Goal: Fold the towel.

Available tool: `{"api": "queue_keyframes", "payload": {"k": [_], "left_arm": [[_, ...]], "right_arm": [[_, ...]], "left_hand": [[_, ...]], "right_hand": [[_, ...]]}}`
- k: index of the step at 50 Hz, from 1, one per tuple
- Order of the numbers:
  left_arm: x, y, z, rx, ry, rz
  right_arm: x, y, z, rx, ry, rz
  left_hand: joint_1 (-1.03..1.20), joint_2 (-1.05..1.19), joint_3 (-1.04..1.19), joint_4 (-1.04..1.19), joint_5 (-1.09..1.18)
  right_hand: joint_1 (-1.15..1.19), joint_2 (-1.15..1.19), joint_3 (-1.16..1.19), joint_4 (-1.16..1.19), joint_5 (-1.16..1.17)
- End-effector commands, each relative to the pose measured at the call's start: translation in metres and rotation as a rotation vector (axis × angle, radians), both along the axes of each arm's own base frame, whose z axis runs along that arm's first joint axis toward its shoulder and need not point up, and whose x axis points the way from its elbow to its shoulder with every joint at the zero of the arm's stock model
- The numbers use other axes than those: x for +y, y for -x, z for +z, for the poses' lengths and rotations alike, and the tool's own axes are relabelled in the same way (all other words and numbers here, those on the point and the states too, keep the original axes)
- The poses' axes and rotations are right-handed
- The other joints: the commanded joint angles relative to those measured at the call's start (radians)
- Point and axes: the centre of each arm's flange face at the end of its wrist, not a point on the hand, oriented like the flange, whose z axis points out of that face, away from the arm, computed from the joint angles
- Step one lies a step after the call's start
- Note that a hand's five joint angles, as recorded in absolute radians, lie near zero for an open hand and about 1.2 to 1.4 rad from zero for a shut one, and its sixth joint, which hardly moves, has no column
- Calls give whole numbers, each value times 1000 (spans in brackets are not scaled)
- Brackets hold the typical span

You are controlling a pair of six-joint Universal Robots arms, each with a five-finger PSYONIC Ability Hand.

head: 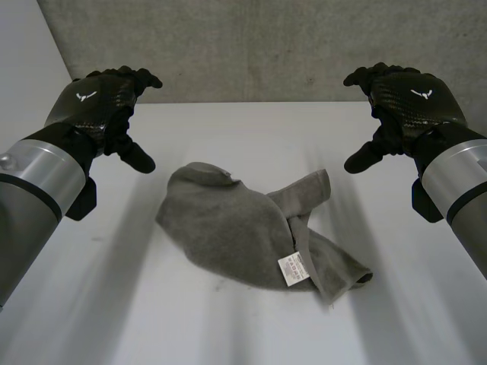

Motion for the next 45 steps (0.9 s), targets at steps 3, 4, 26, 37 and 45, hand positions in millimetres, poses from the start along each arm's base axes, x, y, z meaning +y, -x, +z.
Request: {"api": "queue_keyframes", "payload": {"k": [3,4,26,37,45], "left_arm": [[-43,-21,28,159,33,134],[-37,-19,26,156,28,122],[-27,-15,7,137,-11,93],[-30,-14,-2,127,-31,96],[-29,-14,-8,121,-45,97]], "right_arm": [[-39,-11,9,47,80,3],[-39,-11,9,47,80,3],[-21,-4,14,54,108,12],[-26,-7,3,65,82,13],[-26,-7,1,67,78,15]], "left_hand": [[-120,-120,-121,-121,-121],[-123,-123,-124,-124,-124],[-124,-124,-124,-124,-125],[-124,-124,-124,-124,-125],[-124,-124,-124,-124,-125]], "right_hand": [[-56,-97,-107,-106,-108],[-56,-97,-107,-106,-108],[-56,-97,-107,-106,-108],[-56,-97,-107,-106,-108],[-56,-97,-107,-106,-108]]}}
